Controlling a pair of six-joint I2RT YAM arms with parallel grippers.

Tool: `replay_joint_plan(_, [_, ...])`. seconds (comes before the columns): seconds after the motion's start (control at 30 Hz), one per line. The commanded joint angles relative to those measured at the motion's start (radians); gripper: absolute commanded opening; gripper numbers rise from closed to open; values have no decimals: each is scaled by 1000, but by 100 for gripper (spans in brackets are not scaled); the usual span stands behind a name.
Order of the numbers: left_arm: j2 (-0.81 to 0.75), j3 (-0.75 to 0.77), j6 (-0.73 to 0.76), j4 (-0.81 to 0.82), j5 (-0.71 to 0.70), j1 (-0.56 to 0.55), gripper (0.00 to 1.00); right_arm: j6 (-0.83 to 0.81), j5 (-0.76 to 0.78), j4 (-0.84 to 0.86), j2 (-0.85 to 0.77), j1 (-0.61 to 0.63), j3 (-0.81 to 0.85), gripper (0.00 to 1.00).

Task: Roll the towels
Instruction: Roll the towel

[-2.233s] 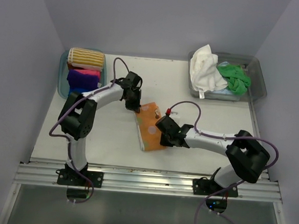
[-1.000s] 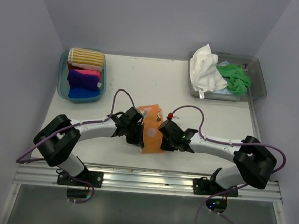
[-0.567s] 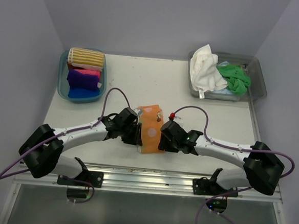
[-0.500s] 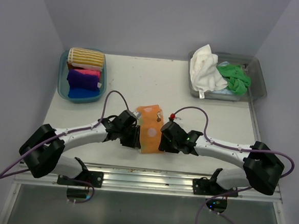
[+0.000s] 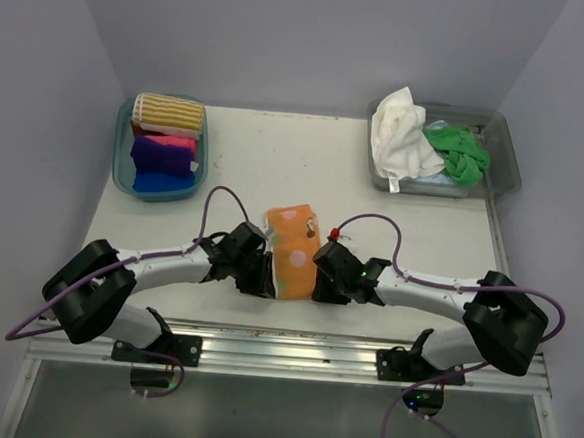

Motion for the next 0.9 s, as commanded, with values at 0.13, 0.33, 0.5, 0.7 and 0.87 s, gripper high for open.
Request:
replay_joint_plan(0.13, [25,-29,-24,83,39,-6,27,-11,3,39,21,5,5,32])
replay_joint_plan(0.33, [-7,-35,-22,84,33,-8,27,-16,12,29,33,6,17,3])
replay_joint_plan(0.5, [-79,-52,-24,87,12,-9,29,-17,-5,35,30,8,20,0])
replay_joint_plan(0.7, [-124,-68,-19,75,-5,-11,31,-2,-28,59,45,34,35,0])
replay_joint_plan(0.87, [-136,-97,-40,109,-2,-11,32,6,-22,61,77,60,65,0])
